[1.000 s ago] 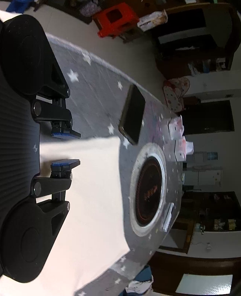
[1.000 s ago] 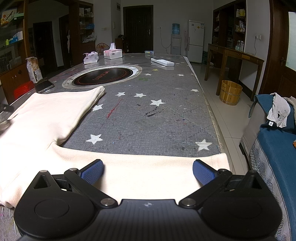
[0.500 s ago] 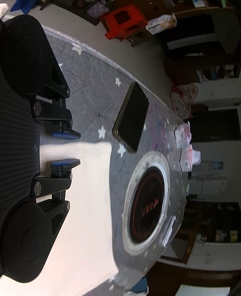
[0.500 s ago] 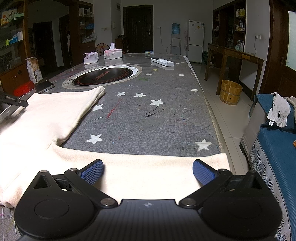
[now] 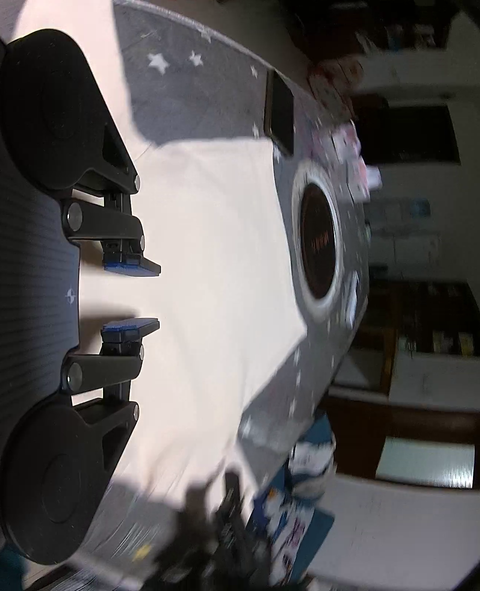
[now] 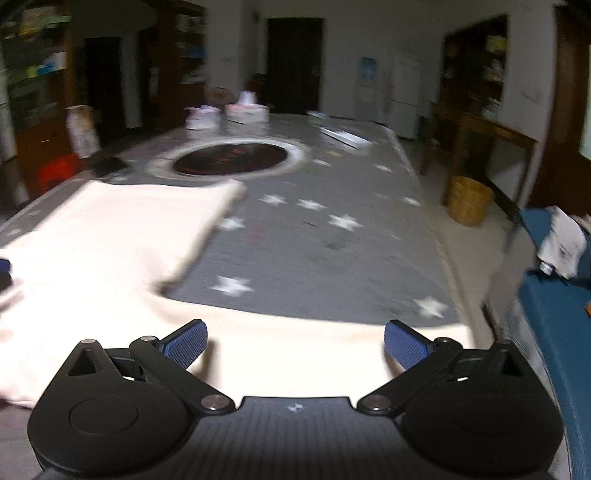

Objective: Fold clothes

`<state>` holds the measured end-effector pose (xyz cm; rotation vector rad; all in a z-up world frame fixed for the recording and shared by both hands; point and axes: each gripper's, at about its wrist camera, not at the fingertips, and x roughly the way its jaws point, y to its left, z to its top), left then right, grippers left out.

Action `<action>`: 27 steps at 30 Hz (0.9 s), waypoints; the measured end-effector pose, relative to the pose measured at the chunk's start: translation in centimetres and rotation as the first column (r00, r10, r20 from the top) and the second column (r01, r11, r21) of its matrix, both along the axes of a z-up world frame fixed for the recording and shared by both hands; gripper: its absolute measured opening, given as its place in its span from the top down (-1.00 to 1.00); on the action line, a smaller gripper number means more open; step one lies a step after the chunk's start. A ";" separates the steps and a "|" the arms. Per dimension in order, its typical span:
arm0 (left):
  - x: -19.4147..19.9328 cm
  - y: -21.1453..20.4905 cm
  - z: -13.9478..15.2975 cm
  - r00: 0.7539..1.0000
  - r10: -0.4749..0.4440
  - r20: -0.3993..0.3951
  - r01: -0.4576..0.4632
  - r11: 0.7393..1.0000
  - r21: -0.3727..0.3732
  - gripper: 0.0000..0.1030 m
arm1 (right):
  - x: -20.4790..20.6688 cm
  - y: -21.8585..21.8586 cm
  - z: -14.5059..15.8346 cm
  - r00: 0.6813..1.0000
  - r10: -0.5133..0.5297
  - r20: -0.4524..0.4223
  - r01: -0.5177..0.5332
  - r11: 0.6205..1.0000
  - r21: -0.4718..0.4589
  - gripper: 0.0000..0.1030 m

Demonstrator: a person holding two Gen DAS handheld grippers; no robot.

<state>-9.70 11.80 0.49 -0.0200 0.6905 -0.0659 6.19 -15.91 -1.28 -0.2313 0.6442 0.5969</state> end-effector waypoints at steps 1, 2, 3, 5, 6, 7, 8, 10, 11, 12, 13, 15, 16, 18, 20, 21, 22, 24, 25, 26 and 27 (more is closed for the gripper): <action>-0.7 -0.6 0.1 1.000 -0.029 0.005 0.029 1.000 0.002 0.44 | -0.6 0.6 0.4 0.999 0.036 -0.003 -0.036 0.999 0.007 -1.00; -1.2 -1.2 0.1 0.998 -0.056 0.009 0.056 0.998 0.007 0.44 | -1.5 1.4 0.8 0.996 0.086 -0.005 -0.086 0.996 0.016 -1.00; -1.7 -1.8 0.2 0.997 -0.082 0.013 0.082 0.996 0.022 0.44 | -2.2 2.1 1.2 0.992 0.128 -0.004 -0.128 0.992 0.021 -1.00; -2.4 -2.9 0.1 0.990 -0.137 0.031 0.135 0.988 0.073 0.44 | -3.6 3.4 1.8 0.980 0.201 0.006 -0.201 0.979 0.025 -1.00; -2.8 -3.4 0.1 0.985 -0.166 0.041 0.161 0.982 0.099 0.44 | -4.4 4.0 2.2 0.970 0.242 0.011 -0.242 0.970 0.030 -1.00; -2.9 -3.8 0.1 0.981 -0.187 0.044 0.181 0.977 0.116 0.43 | -5.1 4.6 2.4 0.960 0.278 0.014 -0.279 0.960 0.034 -1.00; -2.9 -4.0 0.0 0.978 -0.202 0.045 0.196 0.973 0.126 0.41 | -5.5 5.0 2.6 0.952 0.304 0.016 -0.305 0.952 0.034 -1.00; -2.9 -4.3 -0.2 0.972 -0.229 0.044 0.220 0.964 0.150 0.40 | -6.4 5.7 2.9 0.938 0.347 0.020 -0.347 0.937 0.032 -1.00; -2.8 -4.5 -0.4 0.971 -0.236 0.040 0.227 0.960 0.164 0.40 | -6.9 6.0 3.0 0.930 0.367 0.020 -0.368 0.930 0.026 -1.00; -2.6 -4.6 -0.5 0.970 -0.241 0.037 0.231 0.956 0.181 0.40 | -7.2 6.2 3.1 0.924 0.383 0.019 -0.383 0.923 0.023 -1.00; -2.5 -4.8 -0.7 0.969 -0.245 0.035 0.233 0.951 0.201 0.40 | -7.4 6.4 3.1 0.919 0.393 0.017 -0.394 0.919 0.021 -0.99; -2.3 -5.0 -1.1 0.966 -0.257 0.032 0.244 0.945 0.218 0.50 | -8.0 6.7 3.0 0.910 0.414 0.011 -0.414 0.910 0.013 -0.99; -2.3 -5.1 -1.2 0.964 -0.264 0.030 0.252 0.943 0.219 0.76 | -8.1 6.8 3.0 0.908 0.420 0.011 -0.420 0.908 0.008 -0.99; -2.4 -5.2 -1.3 0.961 -0.274 0.033 0.260 0.941 0.217 0.92 | -8.4 7.0 2.9 0.904 0.428 0.010 -0.428 0.904 0.001 -0.98; -3.1 -5.0 -0.5 0.955 -0.289 0.058 0.275 0.944 0.185 0.97 | -8.5 7.0 3.1 0.904 0.428 0.014 -0.428 0.904 -0.002 -0.97; -3.3 -4.9 -0.3 0.953 -0.296 0.065 0.281 0.943 0.177 0.96 | -8.4 6.9 3.2 0.905 0.424 0.019 -0.424 0.905 0.001 -0.96; -3.5 -4.8 -0.3 0.951 -0.301 0.068 0.286 0.942 0.177 0.96 | -8.3 6.8 3.4 0.908 0.419 0.022 -0.420 0.908 0.007 -0.95; -3.9 -4.7 -0.1 0.947 -0.312 0.074 0.295 0.939 0.177 0.96 | -7.7 6.7 3.5 0.912 0.410 0.021 -0.410 0.912 0.021 -0.93; -3.9 -4.7 -0.3 0.948 -0.312 0.065 0.297 0.939 0.174 0.97 | -7.4 6.7 3.4 0.915 0.404 0.018 -0.404 0.914 0.028 -0.92; -3.8 -4.7 -0.6 0.950 -0.309 0.050 0.297 0.940 0.170 0.96 | -7.0 6.8 3.3 0.918 0.397 0.011 -0.397 0.917 0.034 -0.88; -3.7 -4.7 -0.9 0.950 -0.310 0.037 0.300 0.939 0.168 0.96 | -6.6 7.0 3.0 0.921 0.389 0.002 -0.389 0.920 0.041 -0.85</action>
